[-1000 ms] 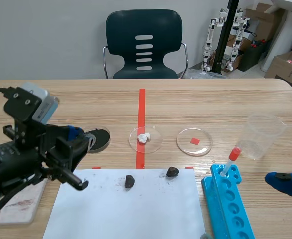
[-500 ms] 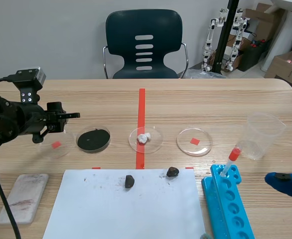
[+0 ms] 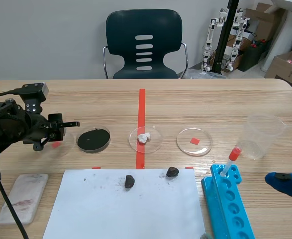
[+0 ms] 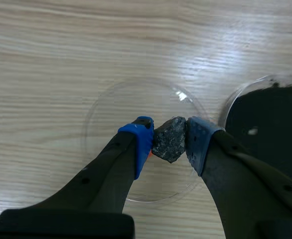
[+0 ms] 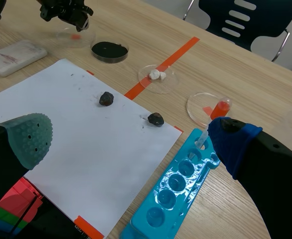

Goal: Put the mineral in the empty petri dish

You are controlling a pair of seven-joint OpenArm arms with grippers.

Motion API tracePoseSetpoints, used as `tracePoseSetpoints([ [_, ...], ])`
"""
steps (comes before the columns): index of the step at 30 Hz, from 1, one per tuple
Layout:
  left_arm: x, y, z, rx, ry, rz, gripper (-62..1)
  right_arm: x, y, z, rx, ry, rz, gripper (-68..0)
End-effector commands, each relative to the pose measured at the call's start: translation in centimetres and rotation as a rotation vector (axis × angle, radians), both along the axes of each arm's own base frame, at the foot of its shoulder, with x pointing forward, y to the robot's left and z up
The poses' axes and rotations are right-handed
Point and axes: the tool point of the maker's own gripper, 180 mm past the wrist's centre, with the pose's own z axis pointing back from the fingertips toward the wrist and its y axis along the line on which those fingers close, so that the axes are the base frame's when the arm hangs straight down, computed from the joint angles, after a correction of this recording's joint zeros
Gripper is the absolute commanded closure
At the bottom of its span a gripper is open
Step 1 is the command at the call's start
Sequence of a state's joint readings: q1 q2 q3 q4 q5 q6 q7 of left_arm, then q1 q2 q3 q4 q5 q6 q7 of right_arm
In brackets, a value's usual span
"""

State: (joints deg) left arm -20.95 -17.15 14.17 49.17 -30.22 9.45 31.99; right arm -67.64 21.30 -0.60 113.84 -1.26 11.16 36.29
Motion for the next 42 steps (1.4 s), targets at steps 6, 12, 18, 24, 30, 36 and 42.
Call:
tracePoseSetpoints([
  [6,1.0,0.4,1.2,0.019,-0.036,0.01,-11.6,0.3,0.0,0.8,0.013,-0.028,-0.003,-67.9],
  [12,1.0,1.1,1.2,0.033,-0.038,0.046,-11.6,0.3,0.0,0.8,0.013,-0.028,-0.003,-67.9],
  [18,1.3,1.2,1.4,0.049,-0.051,0.047,-11.6,0.3,0.0,0.8,0.013,-0.028,-0.003,-67.9],
  [24,1.6,1.4,0.8,0.046,-0.031,0.063,-11.6,0.3,0.0,0.8,0.013,-0.028,-0.003,-67.9],
  [30,1.7,2.1,0.3,0.052,-0.021,0.08,-11.6,0.3,0.0,0.8,0.013,-0.028,-0.003,-67.9],
  [36,1.3,2.2,-0.5,0.048,0.003,0.088,-11.6,0.3,0.0,0.8,0.013,-0.028,-0.003,-67.9],
  [42,1.3,0.8,-0.7,0.021,0.007,0.044,-11.6,0.3,0.0,0.8,0.013,-0.028,-0.003,-67.9],
])
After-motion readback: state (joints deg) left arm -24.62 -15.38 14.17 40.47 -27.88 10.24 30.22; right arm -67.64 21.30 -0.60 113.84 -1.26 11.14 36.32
